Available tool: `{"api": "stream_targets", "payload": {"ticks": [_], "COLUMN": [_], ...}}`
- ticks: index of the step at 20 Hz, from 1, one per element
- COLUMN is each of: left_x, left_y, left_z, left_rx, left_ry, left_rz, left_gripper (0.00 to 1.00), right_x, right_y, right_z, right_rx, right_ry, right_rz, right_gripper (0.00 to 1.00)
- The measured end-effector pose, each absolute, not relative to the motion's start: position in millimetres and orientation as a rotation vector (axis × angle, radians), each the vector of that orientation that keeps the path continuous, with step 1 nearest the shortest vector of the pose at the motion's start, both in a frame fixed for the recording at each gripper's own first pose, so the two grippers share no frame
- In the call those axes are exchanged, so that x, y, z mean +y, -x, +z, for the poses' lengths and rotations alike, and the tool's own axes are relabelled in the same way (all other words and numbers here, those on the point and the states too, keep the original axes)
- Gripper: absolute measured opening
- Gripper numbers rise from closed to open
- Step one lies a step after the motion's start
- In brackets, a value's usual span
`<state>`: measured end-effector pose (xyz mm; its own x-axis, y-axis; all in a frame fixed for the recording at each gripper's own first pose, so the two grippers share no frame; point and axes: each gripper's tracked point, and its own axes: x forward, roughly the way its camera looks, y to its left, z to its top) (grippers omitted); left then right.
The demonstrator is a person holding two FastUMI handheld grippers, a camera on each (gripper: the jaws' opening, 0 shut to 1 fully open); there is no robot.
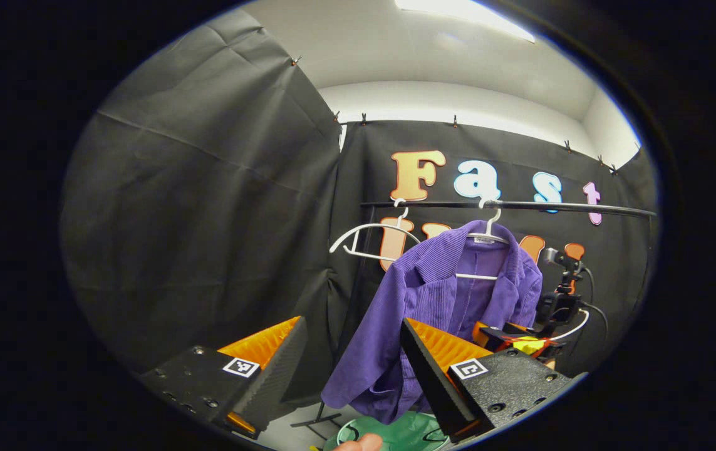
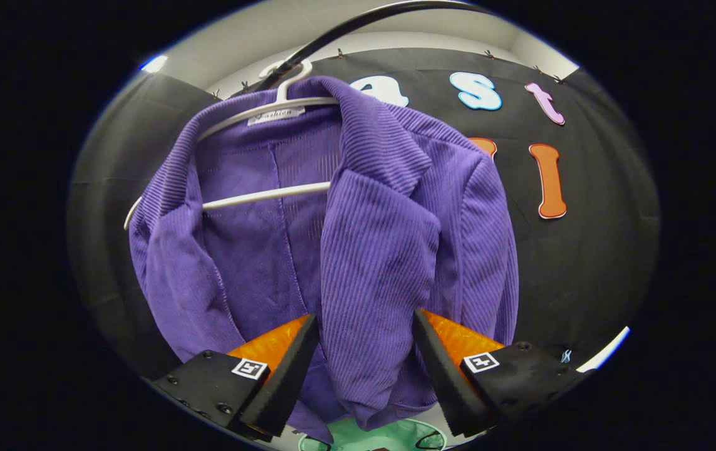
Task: Grasp the clothes on the hanger with both hands and then place them into the laundry hamper below.
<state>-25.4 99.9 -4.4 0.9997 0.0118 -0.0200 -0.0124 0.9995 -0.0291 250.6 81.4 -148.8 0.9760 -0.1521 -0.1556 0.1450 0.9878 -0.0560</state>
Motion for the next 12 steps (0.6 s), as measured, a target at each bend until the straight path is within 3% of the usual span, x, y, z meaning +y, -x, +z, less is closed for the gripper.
{"api": "stream_targets", "payload": {"ticks": [3,6,9,12], "left_x": [103,88,51,-1], "left_y": [23,16,6,-6], "left_z": [-14,-27,-41,-61], "left_rx": [0.052,0.078,0.092,0.112], "left_ry": [0.026,0.035,0.076,0.131], "left_rz": [-0.029,-0.063,-0.095,-0.132], "left_gripper": [0.92,0.96,0.95,0.96], "right_x": [62,35,20,18], "right_y": [-255,-247,-223,-198], "right_z": [-155,-145,-126,-104], "right_rx": [0.172,0.149,0.127,0.112], "right_ry": [0.074,0.053,0.005,-0.014], "right_rz": [-0.202,-0.23,-0.156,-0.017], "right_gripper": [0.97,0.57,0.16,0.15]}}
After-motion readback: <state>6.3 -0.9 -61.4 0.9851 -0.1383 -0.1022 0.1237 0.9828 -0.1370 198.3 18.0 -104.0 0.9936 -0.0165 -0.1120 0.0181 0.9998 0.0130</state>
